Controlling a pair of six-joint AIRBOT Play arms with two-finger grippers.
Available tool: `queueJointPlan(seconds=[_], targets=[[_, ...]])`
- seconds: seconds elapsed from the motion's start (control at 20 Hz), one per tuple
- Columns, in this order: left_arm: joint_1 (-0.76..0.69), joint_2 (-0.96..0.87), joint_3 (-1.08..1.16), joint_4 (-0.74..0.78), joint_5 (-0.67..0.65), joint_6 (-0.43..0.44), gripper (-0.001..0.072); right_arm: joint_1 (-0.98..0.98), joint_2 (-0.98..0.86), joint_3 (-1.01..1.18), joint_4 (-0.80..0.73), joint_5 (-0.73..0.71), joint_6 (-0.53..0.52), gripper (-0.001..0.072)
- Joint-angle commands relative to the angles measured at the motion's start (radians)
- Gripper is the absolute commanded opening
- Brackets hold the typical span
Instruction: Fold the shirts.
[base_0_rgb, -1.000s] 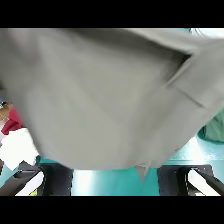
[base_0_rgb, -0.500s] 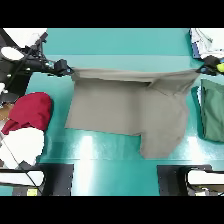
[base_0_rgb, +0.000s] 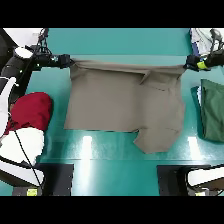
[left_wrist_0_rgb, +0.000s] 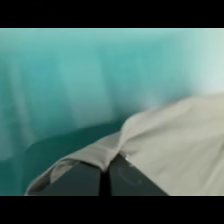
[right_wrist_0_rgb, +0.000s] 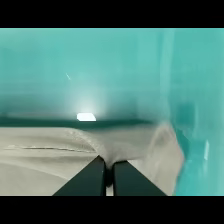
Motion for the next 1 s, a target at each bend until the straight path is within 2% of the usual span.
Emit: queueJointPlan(seconds=[0.0, 0.2, 0.4, 0.45, 0.5, 0.55, 0.6, 0.7, 0.85, 0.95], targets=[[0.0, -0.007, 0.007, 0.124, -0.074, 0.021, 0.0026, 0.048, 0.074, -0.178, -0.098, -0.044, 0.017, 0.0021], [0.0, -0.011, -0.038, 0.208, -0.12, 0.014, 0.0027, 0.083, 0.156, -0.388, -0.117, -0.153, 0.057, 0.0022], [0.001, -0.011, -0.113, 0.212, -0.126, 0.012, 0.0029, 0.083, 0.165, -0.467, -0.106, -0.158, 0.076, 0.0024], [0.001, -0.011, -0.115, 0.222, -0.138, -0.014, 0.0103, 0.083, 0.165, -0.466, -0.08, -0.144, 0.075, 0.0027], [0.001, -0.01, -0.115, 0.223, -0.148, -0.043, 0.0398, 0.081, 0.169, -0.465, -0.055, -0.138, 0.074, 0.005], [0.001, -0.01, -0.11, 0.225, -0.169, -0.063, 0.0611, 0.075, 0.176, -0.465, -0.028, -0.134, 0.074, 0.0273], [0.002, -0.01, -0.1, 0.234, -0.203, -0.077, 0.0615, 0.069, 0.187, -0.465, -0.003, -0.119, 0.074, 0.0381], [0.01, -0.008, -0.05, 0.302, -0.324, -0.119, 0.0615, 0.056, 0.233, -0.465, -0.013, -0.056, 0.073, 0.0381], [0.072, 0.035, -0.042, 0.341, -0.497, -0.175, 0.0615, 0.016, 0.346, -0.467, -0.003, 0.131, 0.012, 0.0379], [0.112, 0.111, -0.158, 0.341, -0.523, -0.177, 0.0615, -0.003, 0.422, -0.467, -0.003, 0.248, -0.018, 0.0377]])
